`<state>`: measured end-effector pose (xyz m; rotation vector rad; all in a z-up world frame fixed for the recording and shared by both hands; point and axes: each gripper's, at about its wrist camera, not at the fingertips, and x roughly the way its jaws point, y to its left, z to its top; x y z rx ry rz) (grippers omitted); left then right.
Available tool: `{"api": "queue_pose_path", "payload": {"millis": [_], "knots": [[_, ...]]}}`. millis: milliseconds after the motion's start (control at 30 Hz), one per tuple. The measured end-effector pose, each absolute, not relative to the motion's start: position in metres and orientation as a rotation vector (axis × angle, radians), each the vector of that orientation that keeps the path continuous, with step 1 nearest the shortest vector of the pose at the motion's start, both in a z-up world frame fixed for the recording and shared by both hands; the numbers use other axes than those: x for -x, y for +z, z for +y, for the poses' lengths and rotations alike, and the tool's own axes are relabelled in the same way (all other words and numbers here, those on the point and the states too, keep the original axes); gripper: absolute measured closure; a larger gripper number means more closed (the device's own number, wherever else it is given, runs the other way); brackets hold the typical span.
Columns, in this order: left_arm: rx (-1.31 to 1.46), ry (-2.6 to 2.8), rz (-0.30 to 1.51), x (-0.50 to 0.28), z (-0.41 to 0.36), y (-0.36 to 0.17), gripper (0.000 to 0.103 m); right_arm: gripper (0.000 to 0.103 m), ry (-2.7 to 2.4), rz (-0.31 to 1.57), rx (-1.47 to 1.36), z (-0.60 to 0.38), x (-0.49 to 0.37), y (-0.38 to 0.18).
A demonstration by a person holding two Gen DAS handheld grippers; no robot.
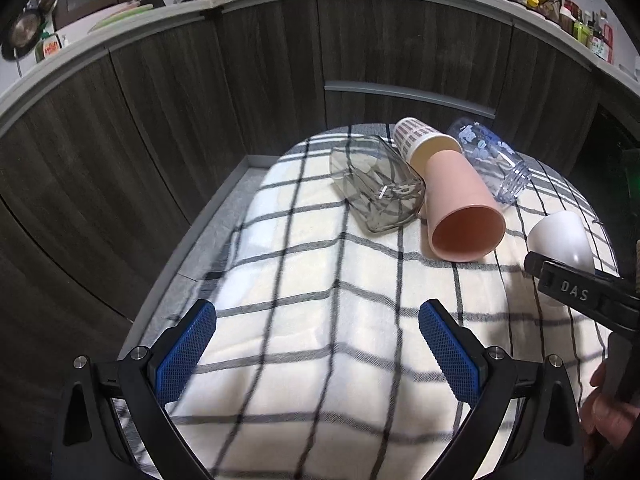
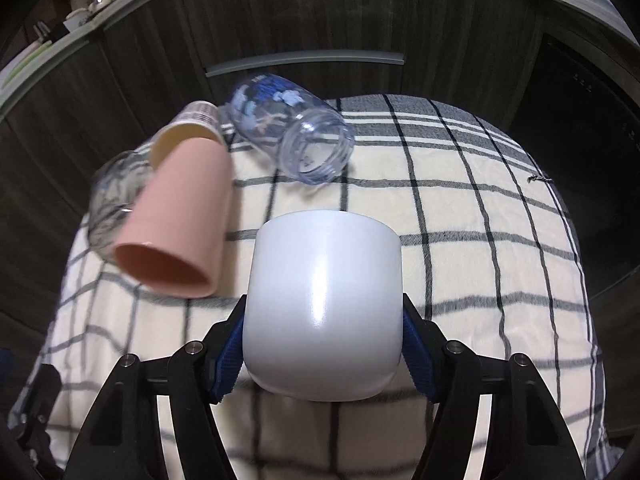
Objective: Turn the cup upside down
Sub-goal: 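Lift the white cup off the cloth with the right gripper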
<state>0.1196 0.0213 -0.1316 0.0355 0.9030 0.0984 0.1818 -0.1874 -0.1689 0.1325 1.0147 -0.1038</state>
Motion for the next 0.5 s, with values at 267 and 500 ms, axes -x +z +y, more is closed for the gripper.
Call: {"api": "queue_pose_path", "payload": {"millis": [267, 500], "knots": [[-0.014, 0.091, 0.891, -0.085, 0.047, -0.108, 0.0, 0.035, -0.035, 1.037, -0.171, -0.159, -0.138, -0.151], [-0.012, 0.045, 0.876, -0.05, 0.057, -0.099, 0.0, 0.035, -0.01, 1.085, -0.171, -0.135, -0.1, -0.163]]}}
